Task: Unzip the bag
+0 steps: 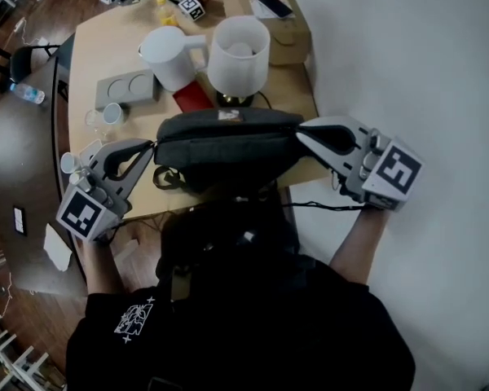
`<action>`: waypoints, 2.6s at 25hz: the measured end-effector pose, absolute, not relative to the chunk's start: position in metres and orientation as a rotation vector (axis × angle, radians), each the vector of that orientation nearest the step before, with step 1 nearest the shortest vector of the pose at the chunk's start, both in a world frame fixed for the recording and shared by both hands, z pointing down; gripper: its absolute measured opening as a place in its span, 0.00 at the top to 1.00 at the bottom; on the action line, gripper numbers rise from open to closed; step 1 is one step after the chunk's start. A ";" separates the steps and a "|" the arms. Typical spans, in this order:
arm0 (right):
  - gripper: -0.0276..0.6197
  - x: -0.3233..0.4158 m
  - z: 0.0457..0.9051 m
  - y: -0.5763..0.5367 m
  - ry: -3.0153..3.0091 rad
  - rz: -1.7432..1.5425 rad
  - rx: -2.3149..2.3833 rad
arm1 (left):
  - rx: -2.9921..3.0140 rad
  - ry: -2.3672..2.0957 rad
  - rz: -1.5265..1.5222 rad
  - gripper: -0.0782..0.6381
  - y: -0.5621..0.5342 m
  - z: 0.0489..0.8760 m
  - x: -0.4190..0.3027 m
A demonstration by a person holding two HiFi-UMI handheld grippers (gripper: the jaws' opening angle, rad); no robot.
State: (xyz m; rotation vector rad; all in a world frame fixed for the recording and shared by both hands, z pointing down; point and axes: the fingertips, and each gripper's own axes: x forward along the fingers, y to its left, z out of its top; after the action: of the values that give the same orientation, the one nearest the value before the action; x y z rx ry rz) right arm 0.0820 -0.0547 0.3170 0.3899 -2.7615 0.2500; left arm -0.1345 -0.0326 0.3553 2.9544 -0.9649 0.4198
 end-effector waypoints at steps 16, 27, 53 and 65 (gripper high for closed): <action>0.94 0.146 0.384 -0.059 -2.734 0.544 0.591 | 2.842 -1.052 0.429 0.89 -0.029 0.384 -0.163; 0.95 0.162 0.419 -0.062 -2.732 0.708 0.601 | 2.767 -1.061 0.418 0.89 -0.021 0.400 -0.174; 0.95 0.149 0.489 -0.064 -2.547 0.875 0.498 | 2.639 -1.153 0.806 0.89 -0.017 0.503 -0.184; 0.95 0.151 0.502 -0.063 -2.587 0.727 0.571 | 2.607 -1.144 0.838 0.89 -0.013 0.510 -0.185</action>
State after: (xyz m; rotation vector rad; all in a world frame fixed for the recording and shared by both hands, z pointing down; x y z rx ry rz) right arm 0.1506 -0.0635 0.5020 0.5713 -2.5866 0.7266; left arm -0.1851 -0.0131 0.5101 2.6069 -1.1435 0.8376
